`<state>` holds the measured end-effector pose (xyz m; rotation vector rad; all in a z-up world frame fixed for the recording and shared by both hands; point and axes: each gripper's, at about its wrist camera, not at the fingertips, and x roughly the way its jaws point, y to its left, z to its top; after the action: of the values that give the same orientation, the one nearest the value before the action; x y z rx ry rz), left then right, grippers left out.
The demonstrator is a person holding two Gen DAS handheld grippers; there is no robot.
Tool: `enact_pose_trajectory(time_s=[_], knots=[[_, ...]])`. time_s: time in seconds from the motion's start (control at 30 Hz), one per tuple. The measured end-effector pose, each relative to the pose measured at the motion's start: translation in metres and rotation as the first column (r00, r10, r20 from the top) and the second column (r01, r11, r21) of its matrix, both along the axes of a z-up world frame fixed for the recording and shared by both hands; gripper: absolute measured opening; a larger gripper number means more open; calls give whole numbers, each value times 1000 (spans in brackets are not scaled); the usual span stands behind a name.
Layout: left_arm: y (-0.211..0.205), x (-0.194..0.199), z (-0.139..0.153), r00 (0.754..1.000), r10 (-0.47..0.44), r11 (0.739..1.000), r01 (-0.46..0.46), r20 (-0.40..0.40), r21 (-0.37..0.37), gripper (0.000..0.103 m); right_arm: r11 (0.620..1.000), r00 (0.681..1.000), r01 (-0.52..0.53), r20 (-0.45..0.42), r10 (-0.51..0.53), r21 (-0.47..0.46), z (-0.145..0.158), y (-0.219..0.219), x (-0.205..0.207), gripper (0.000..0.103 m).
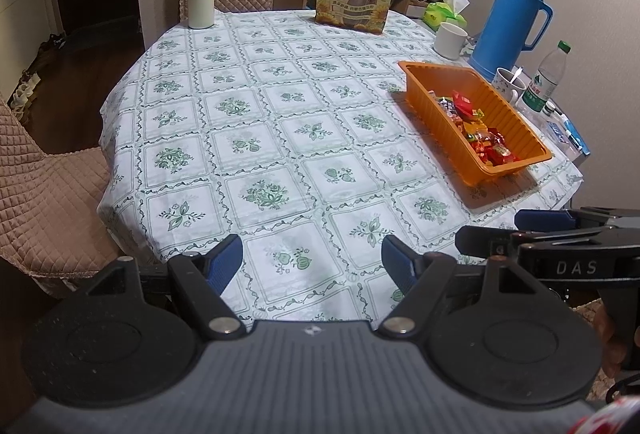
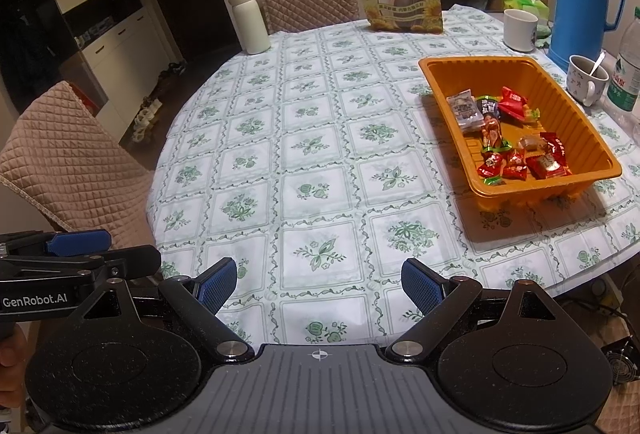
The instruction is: Organize snacks
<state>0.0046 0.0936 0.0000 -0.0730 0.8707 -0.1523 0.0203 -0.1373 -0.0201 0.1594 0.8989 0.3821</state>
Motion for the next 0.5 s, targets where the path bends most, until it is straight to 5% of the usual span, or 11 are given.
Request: enact_pose_trajectory(time_s=[0.5], knots=[[2,2,0,999,-35,999,35,8,-11,75,1000,1000,30,6,-30,-7,3,1,-4,89]])
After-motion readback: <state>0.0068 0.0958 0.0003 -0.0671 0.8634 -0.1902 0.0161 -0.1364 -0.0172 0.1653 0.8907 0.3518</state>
